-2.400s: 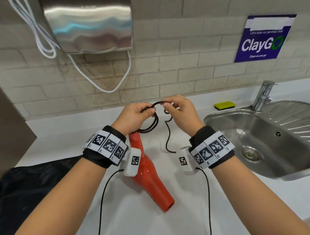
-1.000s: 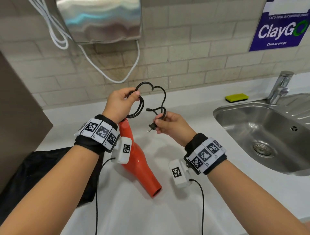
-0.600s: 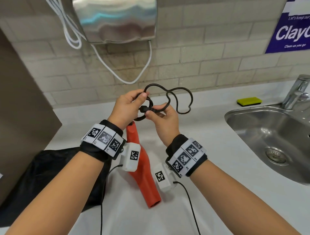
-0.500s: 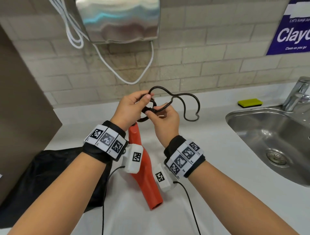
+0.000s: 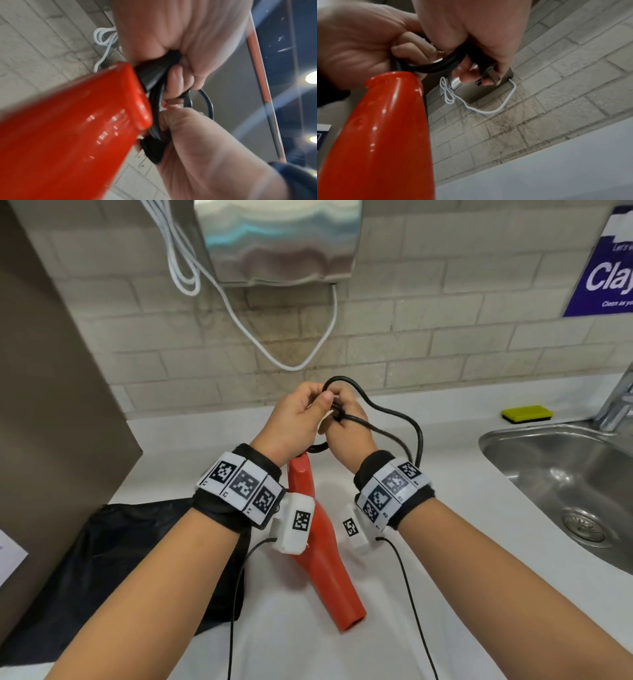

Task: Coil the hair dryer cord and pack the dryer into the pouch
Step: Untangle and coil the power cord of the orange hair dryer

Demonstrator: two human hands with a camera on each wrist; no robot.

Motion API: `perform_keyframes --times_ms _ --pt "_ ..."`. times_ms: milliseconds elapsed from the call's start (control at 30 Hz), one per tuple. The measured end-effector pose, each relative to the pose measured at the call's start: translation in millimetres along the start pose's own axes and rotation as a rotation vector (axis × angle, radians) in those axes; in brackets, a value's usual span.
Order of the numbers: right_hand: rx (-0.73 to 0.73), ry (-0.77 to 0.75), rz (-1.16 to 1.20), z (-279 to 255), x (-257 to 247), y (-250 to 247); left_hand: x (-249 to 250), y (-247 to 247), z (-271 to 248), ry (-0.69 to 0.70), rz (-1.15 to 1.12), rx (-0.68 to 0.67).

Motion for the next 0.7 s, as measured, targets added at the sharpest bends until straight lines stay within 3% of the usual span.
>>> perform_keyframes --times_ms 200,400,500,600,700 --pt "-0.096 0.036 -0.127 -16 1 3 -12 -3 3 -0.062 -0.104 -0.074" --pt "-0.381 0.086 -0.445 -53 30 14 -20 -6 2 -0.098 -0.213 -0.093" --pt "-0.338 0.128 -0.513 -55 35 4 -19 -4 3 -0.087 -0.202 -0.114" --pt "-0.289 0.353 -0.571 -58 63 -17 -19 -5 4 -0.073 -0.245 -0.076" --pt "-0.558 0.836 -0.856 -86 131 -37 -22 -14 3 -0.069 -0.284 -0.003"
Point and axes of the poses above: each hand's wrist, its own z-axis towards the middle knuckle, its own y-axis out of the palm, x = y × z, the point moved 7 cm from there along z, towards the middle knuckle, and after that the axes turned 14 degrees about -x, right-handed, at the moved point
